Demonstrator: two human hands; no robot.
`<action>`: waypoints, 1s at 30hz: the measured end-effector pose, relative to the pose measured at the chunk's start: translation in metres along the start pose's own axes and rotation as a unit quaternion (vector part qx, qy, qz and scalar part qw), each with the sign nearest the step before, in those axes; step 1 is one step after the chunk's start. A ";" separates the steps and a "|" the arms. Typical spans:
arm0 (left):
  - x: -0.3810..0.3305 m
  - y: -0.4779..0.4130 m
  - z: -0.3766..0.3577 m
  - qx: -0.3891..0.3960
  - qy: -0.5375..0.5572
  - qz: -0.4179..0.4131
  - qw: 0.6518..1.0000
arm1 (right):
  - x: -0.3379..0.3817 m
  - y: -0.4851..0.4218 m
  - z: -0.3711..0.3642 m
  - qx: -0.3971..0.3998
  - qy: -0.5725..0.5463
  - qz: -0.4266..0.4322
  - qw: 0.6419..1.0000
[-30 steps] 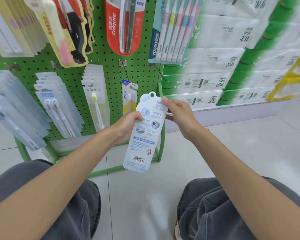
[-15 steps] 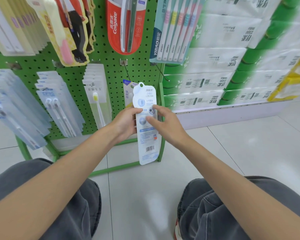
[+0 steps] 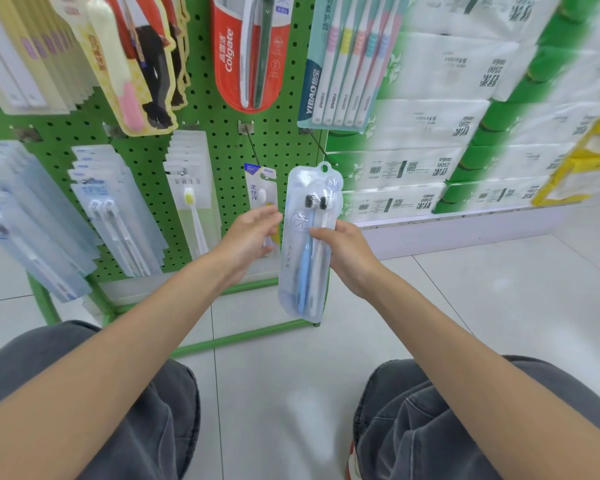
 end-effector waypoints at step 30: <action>-0.004 -0.022 -0.050 -0.043 -0.045 -0.079 0.995 | 0.006 -0.061 0.040 -0.180 0.040 0.000 0.983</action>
Point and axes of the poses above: each hand's wrist, its own y-axis away from the middle knuckle, its own z-axis out of the back of the hand, x = y × z, the point moved 10 cm from there along -y, towards the middle knuckle, and after that the axes turned 8 degrees about -x, right-handed, at the moved point
